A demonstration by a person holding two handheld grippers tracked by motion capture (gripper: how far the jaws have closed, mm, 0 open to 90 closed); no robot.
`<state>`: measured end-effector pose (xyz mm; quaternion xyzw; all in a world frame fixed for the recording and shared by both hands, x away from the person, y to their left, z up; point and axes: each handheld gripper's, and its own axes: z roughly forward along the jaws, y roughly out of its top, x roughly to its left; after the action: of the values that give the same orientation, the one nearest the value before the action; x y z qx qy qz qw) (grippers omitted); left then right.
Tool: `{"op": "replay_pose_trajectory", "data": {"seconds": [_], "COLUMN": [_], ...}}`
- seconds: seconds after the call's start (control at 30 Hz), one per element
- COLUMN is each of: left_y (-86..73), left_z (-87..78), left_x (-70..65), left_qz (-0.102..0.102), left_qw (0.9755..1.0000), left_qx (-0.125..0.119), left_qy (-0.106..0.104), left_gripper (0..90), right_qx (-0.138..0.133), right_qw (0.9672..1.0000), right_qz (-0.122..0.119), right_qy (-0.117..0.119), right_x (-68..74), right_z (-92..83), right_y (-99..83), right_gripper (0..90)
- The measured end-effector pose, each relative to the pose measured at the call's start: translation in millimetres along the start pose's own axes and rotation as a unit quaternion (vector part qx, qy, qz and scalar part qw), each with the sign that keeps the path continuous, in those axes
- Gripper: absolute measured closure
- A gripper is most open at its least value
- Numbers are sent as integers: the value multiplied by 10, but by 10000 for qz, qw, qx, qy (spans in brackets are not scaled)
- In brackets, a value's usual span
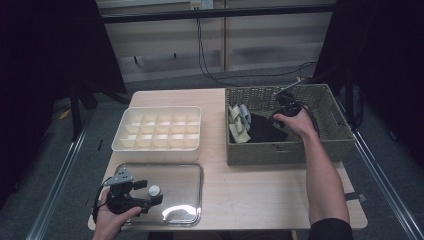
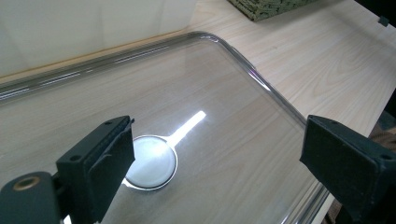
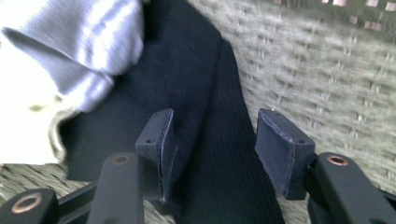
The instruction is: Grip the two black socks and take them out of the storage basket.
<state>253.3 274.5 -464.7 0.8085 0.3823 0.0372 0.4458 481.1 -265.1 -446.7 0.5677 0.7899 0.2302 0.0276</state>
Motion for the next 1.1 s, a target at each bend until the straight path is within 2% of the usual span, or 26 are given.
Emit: {"op": "replay_pose_trajectory", "data": {"seconds": [0.1,0.17,0.23,0.33,0.4,0.43,0.47,0.53,0.6,0.63,0.7,0.8,0.93,1.1], "left_y": [-13,-18,-21,-28,-31,-30,-30,-27,-27,-30,-31,-32,-33,-27], "left_z": [-17,-26,-37,-45,-48,-51,-50,-45,-48,-47,-47,-51,-54,-47], "left_x": [-5,-7,-8,-10,-13,-12,-13,-15,-18,-19,-17,-12,-8,-20], "left_qz": [0,-5,8,-12,13,15,11,-5,12,3,-3,-11,-1,6], "left_qw": [10000,10000,10000,10000,10000,10000,10000,10000,10000,10000,10000,10000,10000,10000], "left_qx": [-22,-22,-23,-45,-23,-19,-29,-34,-19,-31,-28,-28,-37,-26], "left_qy": [8,14,23,-10,-19,-25,-18,-20,-12,-21,-10,9,26,29], "left_gripper": [93,93,93,92,92,92,91,91,91,91,91,91,91,91], "right_qx": [324,456,538,733,843,999,1031,1029,1049,1032,1000,887,467,31], "right_qw": [9993,9983,9976,9959,9956,9942,9936,9936,9933,9936,9943,9956,9985,9987], "right_qz": [87,163,202,126,130,75,-34,29,34,32,79,84,267,275], "right_qy": [-167,-316,-390,-516,-389,-400,-456,-465,-485,-451,-350,-301,-32,420], "right_x": [-35,-46,-49,-38,-34,-21,-8,0,3,-2,-6,4,-24,-9], "right_z": [73,96,118,162,202,238,251,240,230,218,205,167,48,-104], "right_y": [-28,-36,-42,-49,-58,-67,-66,-58,-56,-52,-47,-37,-30,-16], "right_gripper": [498,545,545,514,458,460,470,533,672,769,813,828,830,832]}}
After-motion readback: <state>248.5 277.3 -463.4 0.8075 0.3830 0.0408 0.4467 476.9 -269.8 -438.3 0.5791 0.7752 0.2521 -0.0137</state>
